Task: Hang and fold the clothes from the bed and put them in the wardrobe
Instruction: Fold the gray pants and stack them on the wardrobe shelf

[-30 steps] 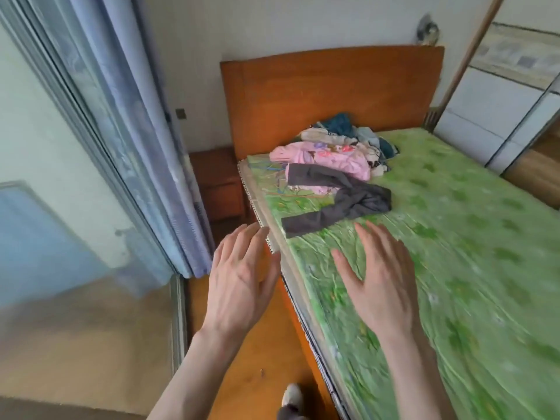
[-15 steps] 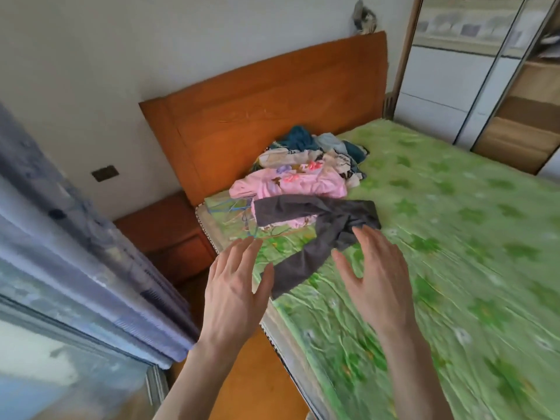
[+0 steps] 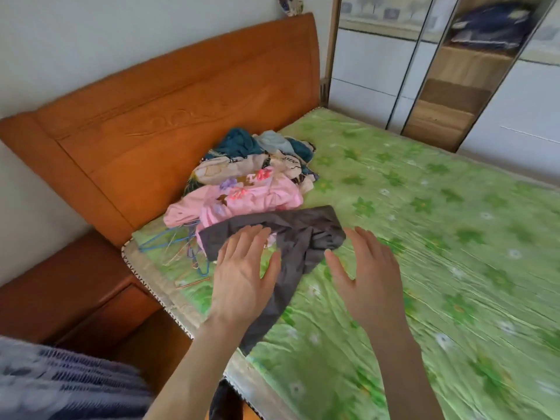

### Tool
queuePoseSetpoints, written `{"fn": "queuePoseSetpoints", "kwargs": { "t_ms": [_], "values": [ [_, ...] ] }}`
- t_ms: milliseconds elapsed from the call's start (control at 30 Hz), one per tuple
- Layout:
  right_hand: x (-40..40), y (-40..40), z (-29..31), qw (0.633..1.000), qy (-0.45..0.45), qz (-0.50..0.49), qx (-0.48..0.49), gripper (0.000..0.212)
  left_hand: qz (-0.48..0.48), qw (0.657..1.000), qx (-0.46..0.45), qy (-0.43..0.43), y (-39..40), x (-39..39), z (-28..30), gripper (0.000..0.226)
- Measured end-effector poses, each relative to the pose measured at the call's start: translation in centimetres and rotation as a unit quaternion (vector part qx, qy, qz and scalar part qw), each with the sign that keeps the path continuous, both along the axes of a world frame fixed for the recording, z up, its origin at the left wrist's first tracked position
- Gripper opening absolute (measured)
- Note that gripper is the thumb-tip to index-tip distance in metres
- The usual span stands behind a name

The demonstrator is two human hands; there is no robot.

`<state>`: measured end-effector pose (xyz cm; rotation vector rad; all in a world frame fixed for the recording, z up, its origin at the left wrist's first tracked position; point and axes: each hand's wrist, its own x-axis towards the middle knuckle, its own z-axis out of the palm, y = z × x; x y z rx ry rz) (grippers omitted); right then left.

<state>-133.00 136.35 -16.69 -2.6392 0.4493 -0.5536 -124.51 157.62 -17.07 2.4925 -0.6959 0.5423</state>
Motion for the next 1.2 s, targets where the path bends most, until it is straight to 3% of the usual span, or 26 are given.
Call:
{"fn": "queuePoseSetpoints", "kwargs": {
  "t_ms": [300, 467, 633, 900, 1200],
  "values": [
    [13.6, 1.8, -2.6, 0.984, 0.051, -0.165, 0.043, 0.075, -0.134, 0.990, -0.009, 0.047, -1.8, 18.6, -2.5, 0.050],
    [19.2, 1.4, -2.7, 0.969, 0.037, -0.236, 0.057, 0.068, -0.218, 0.973, -0.029, 0.065, -3.5, 26.8, -2.9, 0.048],
    [22.3, 0.1, -5.4, 0.961, 0.064, -0.262, 0.062, 0.060, -0.255, 0.962, 0.006, 0.095, -6.4, 32.1, -7.1, 0.044],
    [26.2, -4.1, -17.4, 0.955, 0.109, -0.263, 0.088, 0.061, -0.264, 0.952, 0.076, 0.134, -11.8, 37.1, -18.9, 0.044],
    [30.7, -10.6, -31.1, 0.923, 0.185, -0.286, 0.179, 0.061, -0.273, 0.947, 0.108, 0.132, -18.5, 42.9, -33.1, 0.040]
  ]
}}
